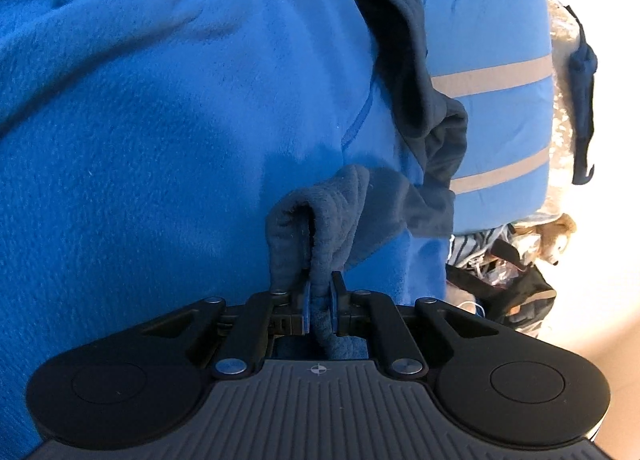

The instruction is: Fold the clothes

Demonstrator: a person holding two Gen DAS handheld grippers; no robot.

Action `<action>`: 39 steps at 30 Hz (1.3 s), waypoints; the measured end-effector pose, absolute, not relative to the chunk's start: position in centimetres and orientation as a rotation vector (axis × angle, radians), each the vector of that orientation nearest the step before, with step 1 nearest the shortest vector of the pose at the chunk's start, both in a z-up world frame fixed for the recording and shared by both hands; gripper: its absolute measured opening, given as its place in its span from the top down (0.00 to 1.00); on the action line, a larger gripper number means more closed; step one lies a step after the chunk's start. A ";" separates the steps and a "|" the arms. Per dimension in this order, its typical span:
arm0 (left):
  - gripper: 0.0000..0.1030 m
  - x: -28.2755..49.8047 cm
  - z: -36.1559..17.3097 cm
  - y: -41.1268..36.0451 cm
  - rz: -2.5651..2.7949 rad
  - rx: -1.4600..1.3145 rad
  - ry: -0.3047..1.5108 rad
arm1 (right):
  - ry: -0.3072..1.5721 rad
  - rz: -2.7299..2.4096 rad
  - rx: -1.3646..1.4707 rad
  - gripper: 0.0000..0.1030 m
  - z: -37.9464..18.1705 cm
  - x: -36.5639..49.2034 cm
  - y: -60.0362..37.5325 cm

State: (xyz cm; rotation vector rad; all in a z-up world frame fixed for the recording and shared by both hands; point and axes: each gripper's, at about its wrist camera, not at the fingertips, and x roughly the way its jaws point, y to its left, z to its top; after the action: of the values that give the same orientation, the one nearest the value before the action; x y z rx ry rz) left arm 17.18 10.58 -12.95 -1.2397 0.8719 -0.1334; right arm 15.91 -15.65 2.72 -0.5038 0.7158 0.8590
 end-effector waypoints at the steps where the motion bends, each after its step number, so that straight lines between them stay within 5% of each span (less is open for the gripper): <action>1: 0.91 17.2 -13.0 10.6 -0.134 -1.237 0.874 | 0.698 0.861 -0.520 0.00 2.6 15.7 -15.3; 7: 0.91 17.5 -13.0 10.5 -0.130 -1.232 0.885 | 0.472 0.855 -0.838 0.06 0.4 12.8 -12.0; 13: 0.91 17.4 -13.1 10.5 -0.130 -1.242 0.885 | 0.203 0.863 -1.292 0.22 -3.3 10.6 -9.7; 23: 0.90 17.3 -11.9 9.5 -0.114 -1.120 0.879 | 0.121 0.944 -1.577 0.30 -4.3 11.2 -8.1; 25: 0.90 17.2 -11.8 9.5 -0.109 -1.118 0.877 | 0.139 0.970 -1.600 0.38 -4.1 11.5 -7.8; 28: 0.90 17.2 -11.9 9.9 -0.123 -1.150 0.889 | 0.158 1.002 -1.636 0.75 -4.5 11.6 -7.8; 30: 0.83 17.4 -11.5 10.6 -0.143 -1.189 0.932 | 0.156 1.001 -1.615 0.78 -4.1 11.8 -7.9; 35: 0.27 17.1 -11.3 11.0 -0.168 -1.279 0.904 | 0.130 0.960 -1.491 0.79 -2.0 12.9 -8.5; 39: 0.25 16.8 -11.2 11.2 -0.185 -1.349 0.860 | 0.144 0.924 -1.354 0.79 0.5 14.1 -8.5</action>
State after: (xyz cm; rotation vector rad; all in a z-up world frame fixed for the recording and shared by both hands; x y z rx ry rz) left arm 16.76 11.23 -11.21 -1.3493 0.8603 -0.1848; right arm 14.12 -8.51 0.48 -1.3535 0.1440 0.9244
